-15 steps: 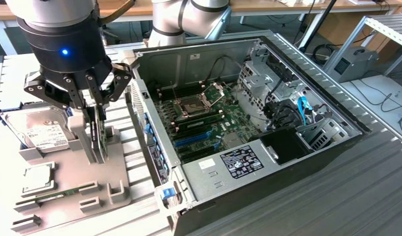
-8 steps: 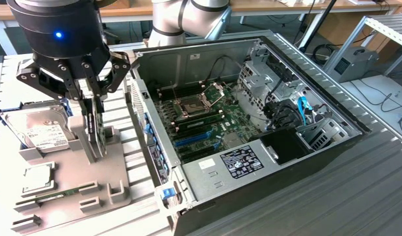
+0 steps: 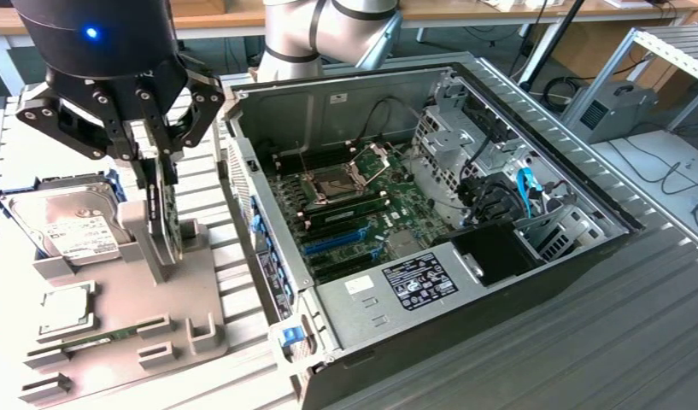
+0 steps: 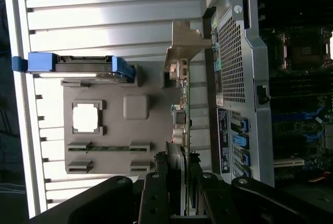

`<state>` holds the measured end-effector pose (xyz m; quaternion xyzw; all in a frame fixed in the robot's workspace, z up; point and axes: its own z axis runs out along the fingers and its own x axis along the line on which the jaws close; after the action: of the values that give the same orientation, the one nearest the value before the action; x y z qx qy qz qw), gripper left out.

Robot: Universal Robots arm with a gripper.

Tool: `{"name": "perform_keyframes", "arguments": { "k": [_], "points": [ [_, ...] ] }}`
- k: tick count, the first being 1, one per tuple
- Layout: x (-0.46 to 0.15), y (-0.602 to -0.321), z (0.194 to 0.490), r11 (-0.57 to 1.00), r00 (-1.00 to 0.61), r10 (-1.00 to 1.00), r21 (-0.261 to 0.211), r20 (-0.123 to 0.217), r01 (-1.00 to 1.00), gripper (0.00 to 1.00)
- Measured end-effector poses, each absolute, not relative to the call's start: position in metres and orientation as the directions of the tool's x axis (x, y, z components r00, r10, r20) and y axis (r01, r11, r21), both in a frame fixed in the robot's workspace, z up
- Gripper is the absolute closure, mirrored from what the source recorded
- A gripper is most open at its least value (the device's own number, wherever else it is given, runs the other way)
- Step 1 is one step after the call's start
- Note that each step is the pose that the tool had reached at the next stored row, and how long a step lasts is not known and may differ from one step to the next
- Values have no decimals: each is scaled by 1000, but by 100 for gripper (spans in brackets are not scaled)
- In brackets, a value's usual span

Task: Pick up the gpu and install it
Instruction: 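Pick up the gpu and move the gpu toward the slot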

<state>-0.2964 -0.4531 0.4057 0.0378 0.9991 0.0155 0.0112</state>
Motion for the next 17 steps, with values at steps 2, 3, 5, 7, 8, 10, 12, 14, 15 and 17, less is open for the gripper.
{"name": "perform_keyframes", "arguments": {
  "k": [2, 3, 5, 7, 8, 10, 12, 14, 15, 17],
  "points": [
    [-296, -453, 407, 997, -997, 76, 32, -21, 75, 74],
    [-296, -453, 408, 997, -997, 76, 32, -21, 75, 74],
    [-296, -453, 409, 997, -997, 76, 32, -21, 75, 74],
    [-296, -453, 410, 997, -997, 76, 32, -21, 75, 74],
    [-296, -453, 411, 997, -997, 76, 32, -21, 75, 74],
    [-296, -453, 412, 997, -997, 76, 32, -21, 75, 74],
    [-296, -453, 414, 997, -997, 76, 32, -21, 75, 74],
    [-296, -453, 415, 997, -997, 76, 32, -21, 75, 74],
    [-296, -453, 416, 997, -997, 76, 32, -21, 75, 74],
    [-296, -453, 417, 997, -997, 76, 32, -21, 75, 74]
  ]
}}
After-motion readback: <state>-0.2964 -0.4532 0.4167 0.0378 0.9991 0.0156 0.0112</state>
